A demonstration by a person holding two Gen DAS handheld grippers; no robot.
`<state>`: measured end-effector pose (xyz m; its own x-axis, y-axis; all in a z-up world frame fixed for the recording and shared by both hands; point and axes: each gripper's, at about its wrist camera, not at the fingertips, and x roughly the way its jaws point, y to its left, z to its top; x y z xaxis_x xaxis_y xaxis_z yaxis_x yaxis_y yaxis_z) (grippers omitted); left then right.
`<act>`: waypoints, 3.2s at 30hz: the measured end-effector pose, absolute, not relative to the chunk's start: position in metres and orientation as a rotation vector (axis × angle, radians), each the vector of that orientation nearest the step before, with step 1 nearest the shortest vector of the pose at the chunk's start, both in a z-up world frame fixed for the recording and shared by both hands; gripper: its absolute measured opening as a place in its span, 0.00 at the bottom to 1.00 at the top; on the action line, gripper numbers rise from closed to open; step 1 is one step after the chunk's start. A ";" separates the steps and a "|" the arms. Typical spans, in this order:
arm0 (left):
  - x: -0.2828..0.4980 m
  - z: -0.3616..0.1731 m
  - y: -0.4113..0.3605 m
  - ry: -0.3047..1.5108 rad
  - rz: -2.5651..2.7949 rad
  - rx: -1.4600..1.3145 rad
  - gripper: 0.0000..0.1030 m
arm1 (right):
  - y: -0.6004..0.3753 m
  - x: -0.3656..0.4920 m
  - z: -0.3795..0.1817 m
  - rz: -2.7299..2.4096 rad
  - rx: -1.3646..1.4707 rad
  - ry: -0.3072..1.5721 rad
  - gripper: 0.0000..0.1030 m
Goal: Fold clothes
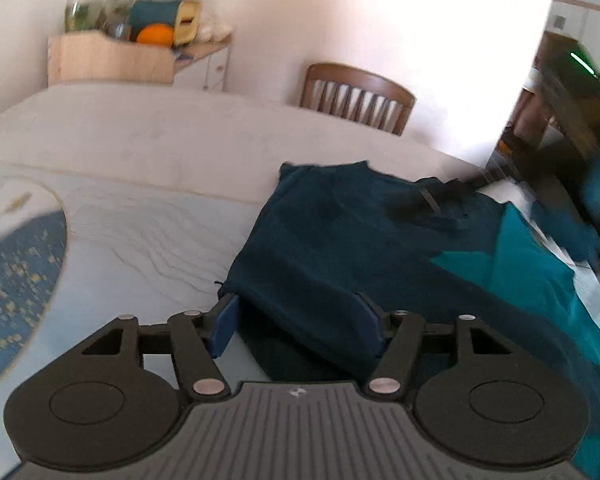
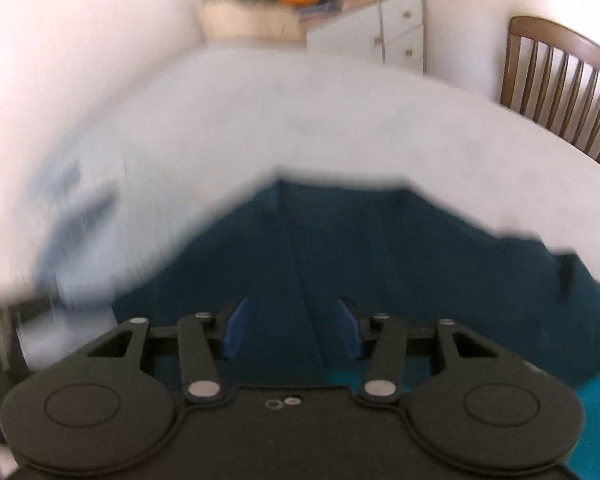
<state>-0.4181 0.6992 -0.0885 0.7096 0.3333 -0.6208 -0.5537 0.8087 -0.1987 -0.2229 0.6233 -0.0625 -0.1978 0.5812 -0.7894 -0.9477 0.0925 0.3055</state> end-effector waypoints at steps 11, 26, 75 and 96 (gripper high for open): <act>-0.392 -0.072 0.700 0.567 0.418 -0.292 0.79 | 0.718 -0.206 -0.086 1.337 -0.384 1.316 1.00; -0.382 -0.090 0.700 0.670 0.435 -0.284 0.79 | 0.762 -0.242 -0.091 1.355 -0.551 1.203 1.00; -0.257 -0.083 0.784 0.856 0.535 -0.170 0.85 | 0.461 -0.038 -0.076 1.126 -0.495 0.870 1.00; -0.219 -0.087 0.782 0.887 0.525 -0.269 0.43 | 0.512 -0.024 -0.103 1.157 -0.568 0.848 1.00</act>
